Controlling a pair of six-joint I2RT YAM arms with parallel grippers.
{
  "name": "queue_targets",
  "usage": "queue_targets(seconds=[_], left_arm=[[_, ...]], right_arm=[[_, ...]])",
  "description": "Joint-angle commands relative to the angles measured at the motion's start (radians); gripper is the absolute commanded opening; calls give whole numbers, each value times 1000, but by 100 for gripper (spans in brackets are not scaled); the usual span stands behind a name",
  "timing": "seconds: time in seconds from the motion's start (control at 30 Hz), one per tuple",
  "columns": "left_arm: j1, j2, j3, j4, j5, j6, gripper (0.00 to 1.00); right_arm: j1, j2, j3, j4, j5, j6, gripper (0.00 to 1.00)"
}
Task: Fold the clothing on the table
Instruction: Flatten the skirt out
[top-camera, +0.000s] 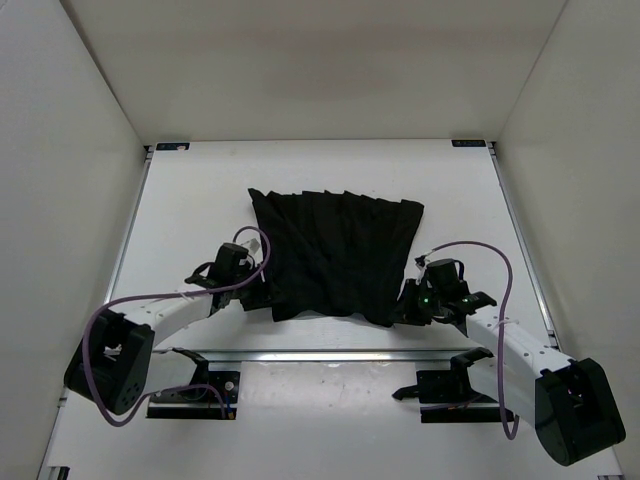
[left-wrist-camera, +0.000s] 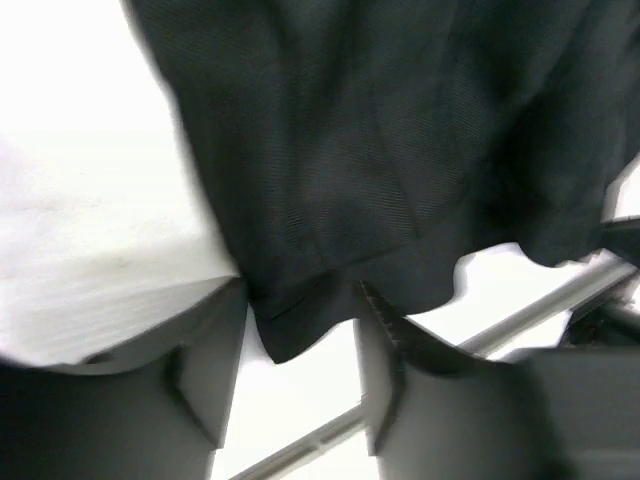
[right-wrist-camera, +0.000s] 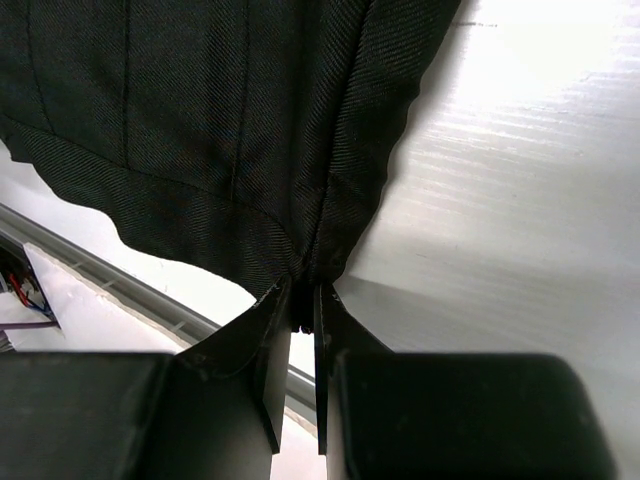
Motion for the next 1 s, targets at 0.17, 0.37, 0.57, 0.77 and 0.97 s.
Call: queue_targets(seconds=[0.17, 0.37, 0.57, 0.77, 0.97], left_arm=[[-69, 76, -25, -21, -47, -4, 11], [-26, 34, 18, -108, -81, 45, 0], [78, -175, 199, -343, -132, 152, 0], [109, -271, 512, -504, -104, 168, 0], [164, -305, 866, -643, -102, 172, 0]], right_arm=[[-4, 23, 4, 54, -4, -21, 0], [-51, -6, 62, -31, -31, -68, 0], [-168, -75, 251, -147, -168, -125, 0], [-195, -86, 602, -239, -224, -145, 0], [-190, -68, 1002, -388, -200, -131, 0]])
